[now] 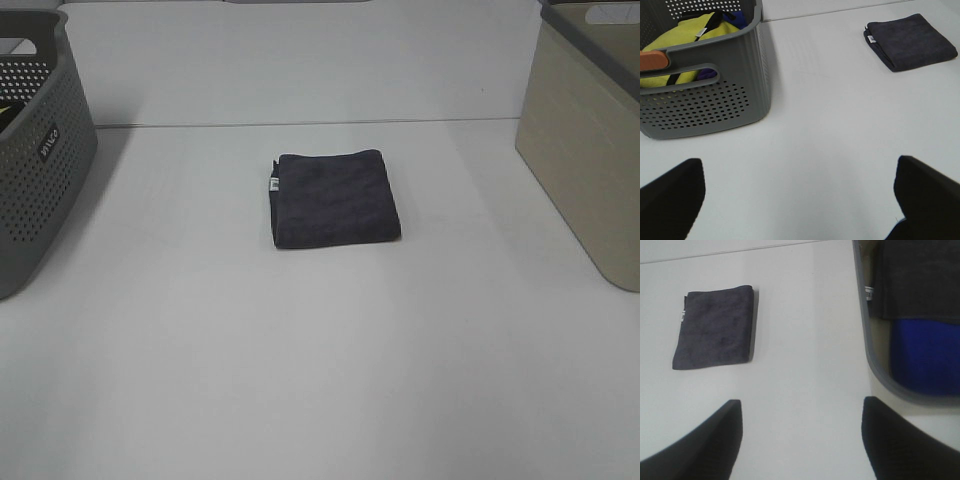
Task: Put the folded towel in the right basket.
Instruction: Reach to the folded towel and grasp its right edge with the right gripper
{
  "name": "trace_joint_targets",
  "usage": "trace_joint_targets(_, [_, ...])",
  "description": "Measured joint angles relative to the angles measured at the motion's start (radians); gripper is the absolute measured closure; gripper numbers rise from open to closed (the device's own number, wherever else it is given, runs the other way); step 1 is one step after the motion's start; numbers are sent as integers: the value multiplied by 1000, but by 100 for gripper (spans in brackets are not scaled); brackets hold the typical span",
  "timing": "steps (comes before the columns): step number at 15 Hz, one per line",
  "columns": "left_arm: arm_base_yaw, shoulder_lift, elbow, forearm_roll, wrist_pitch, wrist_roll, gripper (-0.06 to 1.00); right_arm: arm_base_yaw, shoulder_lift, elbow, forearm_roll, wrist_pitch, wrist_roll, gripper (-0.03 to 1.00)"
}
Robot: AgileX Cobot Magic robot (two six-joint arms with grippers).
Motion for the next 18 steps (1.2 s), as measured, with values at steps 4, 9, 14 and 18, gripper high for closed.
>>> trace_joint_targets(4, [0, 0, 0, 0, 0, 0, -3, 17, 293, -235, 120, 38, -93, 32])
trace_joint_targets(9, [0, 0, 0, 0, 0, 0, -3, 275, 611, -447, 72, 51, -105, 33])
trace_joint_targets(14, [0, 0, 0, 0, 0, 0, -3, 301, 949, -672, 181, 188, -63, 33])
trace_joint_targets(18, [0, 0, 0, 0, 0, 0, -3, 301, 1156, -869, 257, 279, -55, 33])
